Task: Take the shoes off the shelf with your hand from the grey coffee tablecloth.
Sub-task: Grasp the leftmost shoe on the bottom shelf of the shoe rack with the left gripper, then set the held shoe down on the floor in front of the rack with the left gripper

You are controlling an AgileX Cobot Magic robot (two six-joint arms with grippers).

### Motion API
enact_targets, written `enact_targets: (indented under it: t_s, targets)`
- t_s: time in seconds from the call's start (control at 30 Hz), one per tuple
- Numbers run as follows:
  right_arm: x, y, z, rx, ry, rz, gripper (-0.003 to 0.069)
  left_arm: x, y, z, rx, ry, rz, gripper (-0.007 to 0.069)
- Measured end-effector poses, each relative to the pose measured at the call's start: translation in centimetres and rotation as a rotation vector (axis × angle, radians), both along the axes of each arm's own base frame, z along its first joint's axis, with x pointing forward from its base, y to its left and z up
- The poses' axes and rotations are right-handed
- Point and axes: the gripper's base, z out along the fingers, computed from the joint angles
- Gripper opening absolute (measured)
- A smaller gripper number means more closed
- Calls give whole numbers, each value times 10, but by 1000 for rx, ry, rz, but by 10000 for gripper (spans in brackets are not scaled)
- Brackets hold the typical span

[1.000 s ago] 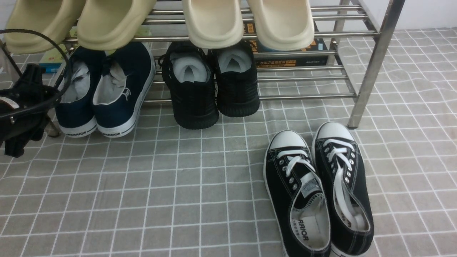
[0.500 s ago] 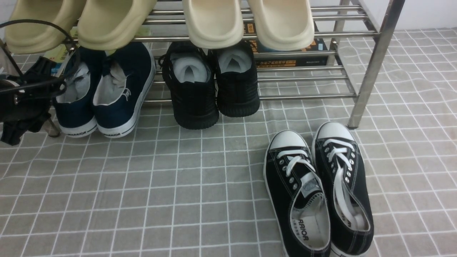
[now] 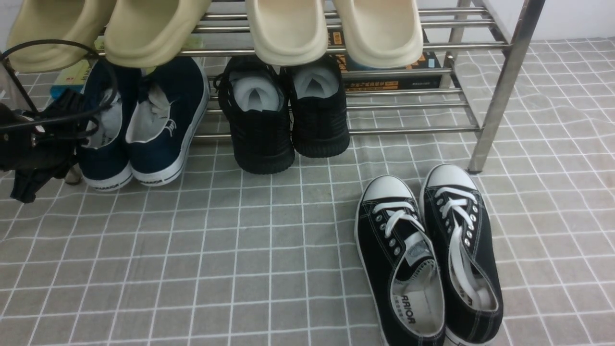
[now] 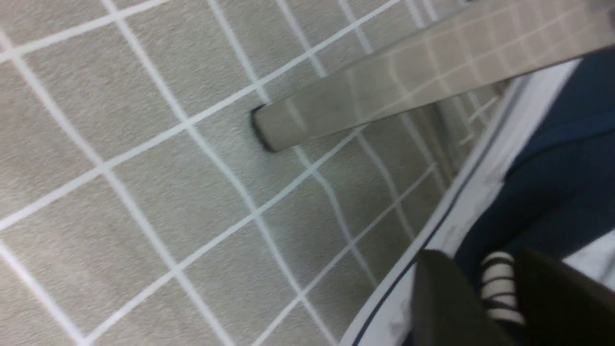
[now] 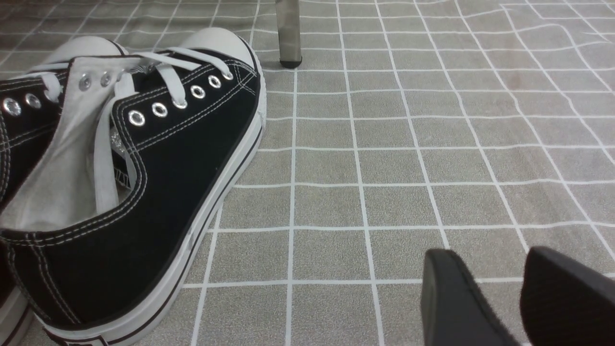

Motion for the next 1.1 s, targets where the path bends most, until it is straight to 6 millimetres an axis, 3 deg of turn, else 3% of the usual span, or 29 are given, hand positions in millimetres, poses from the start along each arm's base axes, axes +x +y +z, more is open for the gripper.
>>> enact_targets:
  t_s: [0.07, 0.2, 0.3, 0.33, 0.57, 0.7, 0.8, 0.87, 1.0, 1.1]
  targets:
    - [0, 0, 0, 0, 0, 0, 239, -1, 0, 1, 18, 8, -13, 87]
    - [0, 0, 0, 0, 0, 0, 239, -8, 0, 8, 60, 49, -37, 76]
    - [0, 0, 0, 0, 0, 0, 239, -24, 1, 22, 103, 116, -51, 76]
    - [0, 0, 0, 0, 0, 0, 239, -38, 2, 33, 136, 180, -54, 76]
    - [0, 0, 0, -1, 0, 0, 239, -76, 8, 57, 246, 322, -42, 75]
    - [0, 0, 0, 0, 0, 0, 239, -95, 9, 51, 268, 413, -46, 74]
    - [0, 0, 0, 0, 0, 0, 239, -113, 8, 30, 264, 495, -56, 70]
    - [0, 0, 0, 0, 0, 0, 239, -129, 6, 5, 245, 581, -68, 67]
    - [0, 0, 0, -1, 0, 0, 239, -138, 3, -13, 240, 590, -91, 66]
    - [0, 0, 0, -1, 0, 0, 239, -139, 4, -15, 248, 594, -97, 66]
